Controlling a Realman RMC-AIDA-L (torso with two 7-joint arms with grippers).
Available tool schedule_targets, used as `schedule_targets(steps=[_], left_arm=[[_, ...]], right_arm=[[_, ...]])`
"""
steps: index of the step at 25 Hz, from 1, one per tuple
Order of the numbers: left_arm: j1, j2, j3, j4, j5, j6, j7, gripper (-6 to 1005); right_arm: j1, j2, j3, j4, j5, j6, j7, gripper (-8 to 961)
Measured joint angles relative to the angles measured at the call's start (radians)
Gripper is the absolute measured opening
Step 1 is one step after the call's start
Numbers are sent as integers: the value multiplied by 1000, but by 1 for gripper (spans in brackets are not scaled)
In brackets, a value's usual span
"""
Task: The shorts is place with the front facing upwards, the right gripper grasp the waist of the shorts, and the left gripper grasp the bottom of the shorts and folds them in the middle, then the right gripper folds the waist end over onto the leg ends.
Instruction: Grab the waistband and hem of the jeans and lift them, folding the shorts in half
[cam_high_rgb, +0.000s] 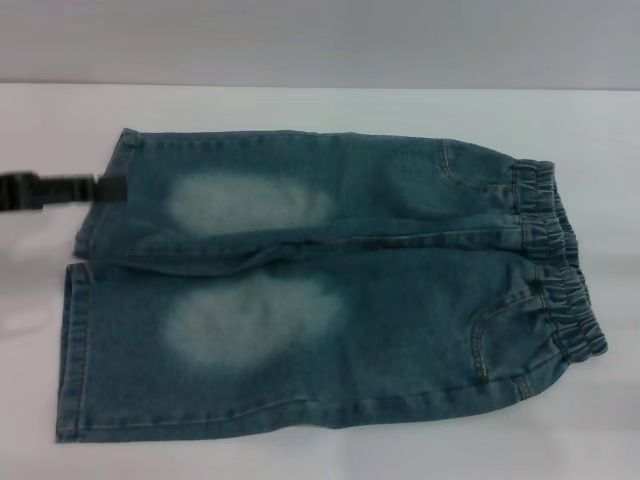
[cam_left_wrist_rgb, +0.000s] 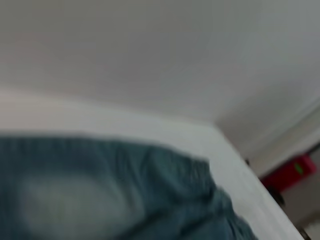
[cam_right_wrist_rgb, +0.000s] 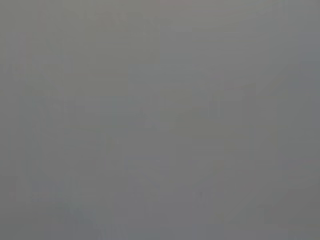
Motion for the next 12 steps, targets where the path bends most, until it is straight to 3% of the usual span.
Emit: schedule_targets(steps=[5,12], left_arm=[[-37,-4,-87,-8,161,125,-106,840],[-43,-11,-98,-8,289,193,-238,840]], right_arm=[[1,0,1,-9,1,9,-18,732],[5,0,3,-22,6,18,-32,732]])
